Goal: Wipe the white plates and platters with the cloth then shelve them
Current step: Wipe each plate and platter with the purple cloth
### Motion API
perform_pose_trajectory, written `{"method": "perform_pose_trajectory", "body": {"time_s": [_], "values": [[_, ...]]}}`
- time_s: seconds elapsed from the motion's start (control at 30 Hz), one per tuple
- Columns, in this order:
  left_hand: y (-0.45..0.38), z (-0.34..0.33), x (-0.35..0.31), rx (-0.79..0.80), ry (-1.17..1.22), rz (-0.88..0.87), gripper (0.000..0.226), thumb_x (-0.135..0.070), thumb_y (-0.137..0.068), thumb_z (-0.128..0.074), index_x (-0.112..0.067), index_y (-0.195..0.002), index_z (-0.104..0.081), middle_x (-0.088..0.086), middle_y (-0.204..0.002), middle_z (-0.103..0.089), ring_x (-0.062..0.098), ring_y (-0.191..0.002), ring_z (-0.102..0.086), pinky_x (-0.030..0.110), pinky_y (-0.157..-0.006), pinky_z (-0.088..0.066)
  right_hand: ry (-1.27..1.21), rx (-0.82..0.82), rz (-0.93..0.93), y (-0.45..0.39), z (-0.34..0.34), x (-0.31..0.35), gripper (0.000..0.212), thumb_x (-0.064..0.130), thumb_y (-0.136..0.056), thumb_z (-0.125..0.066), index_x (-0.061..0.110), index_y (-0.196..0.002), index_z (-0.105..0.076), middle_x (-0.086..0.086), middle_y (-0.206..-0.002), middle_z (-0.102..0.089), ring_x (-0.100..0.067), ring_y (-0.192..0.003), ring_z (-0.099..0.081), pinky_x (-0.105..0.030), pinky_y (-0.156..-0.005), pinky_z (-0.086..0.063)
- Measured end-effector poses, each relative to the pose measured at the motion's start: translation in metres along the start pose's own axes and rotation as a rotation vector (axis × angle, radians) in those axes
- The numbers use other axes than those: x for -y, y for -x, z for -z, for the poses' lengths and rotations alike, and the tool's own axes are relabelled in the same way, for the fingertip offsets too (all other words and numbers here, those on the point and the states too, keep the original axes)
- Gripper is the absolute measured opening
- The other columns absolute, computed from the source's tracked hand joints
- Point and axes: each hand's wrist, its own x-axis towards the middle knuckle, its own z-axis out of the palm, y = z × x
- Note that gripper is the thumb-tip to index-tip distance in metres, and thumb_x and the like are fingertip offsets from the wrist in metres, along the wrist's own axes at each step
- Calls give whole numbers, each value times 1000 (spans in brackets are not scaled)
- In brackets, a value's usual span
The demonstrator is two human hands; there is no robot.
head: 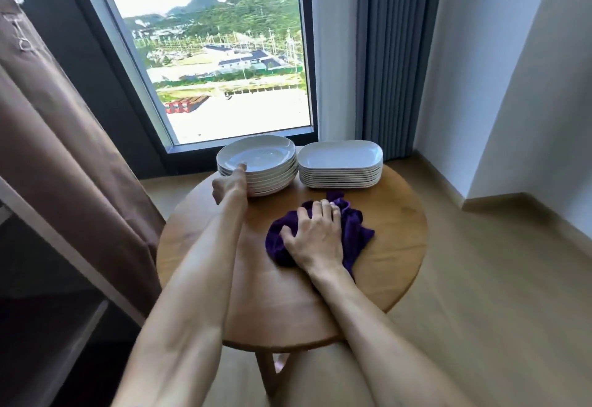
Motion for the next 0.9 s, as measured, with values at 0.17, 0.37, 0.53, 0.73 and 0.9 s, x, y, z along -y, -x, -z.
{"method": "perform_pose_trajectory", "body": {"time_s": [0.17,0.37,0.53,0.73,0.9], "values": [[-6,-1,-8,-22,-151,-42,58,-37,-82,-75,-4,-127,-62,14,-125,-67,29,-103,-65,35,-84,-57,-16,-20,-23,-6,0,1,52,49,-85,-51,10,-114,-69,-22,-130,-60,-35,-131,-43,-46,-119,-18],[-12,17,-33,23,-375,-117,51,-34,-77,-70,-13,-123,-68,7,-115,-71,27,-102,-70,32,-83,-57,7,-40,-34,-15,-5,3,50,49,-84,-51,9,-106,-71,-19,-117,-63,-35,-118,-48,-45,-116,-21],[-16,23,-43,155,-50,38,28,-12,-89,-66,-3,-113,-56,23,-103,-70,30,-52,-72,28,-40,-52,23,-59,-27,-18,-8,3,52,50,-84,-51,8,-106,-72,-20,-115,-64,-35,-116,-49,-46,-115,-23],[-1,45,-50,260,154,78,43,-5,-91,-63,-2,-131,-48,30,-100,-64,36,-51,-71,38,-48,-61,24,-73,-21,-18,-9,1,53,51,-86,-50,8,-110,-71,-19,-121,-63,-34,-121,-48,-45,-117,-21],[25,64,-40,418,355,164,25,-3,-97,-54,-2,-122,-48,25,-105,-59,38,-77,-72,41,-57,-64,26,-78,-16,-17,-8,1,52,51,-87,-51,9,-111,-71,-19,-120,-62,-34,-122,-47,-46,-117,-22]]}}
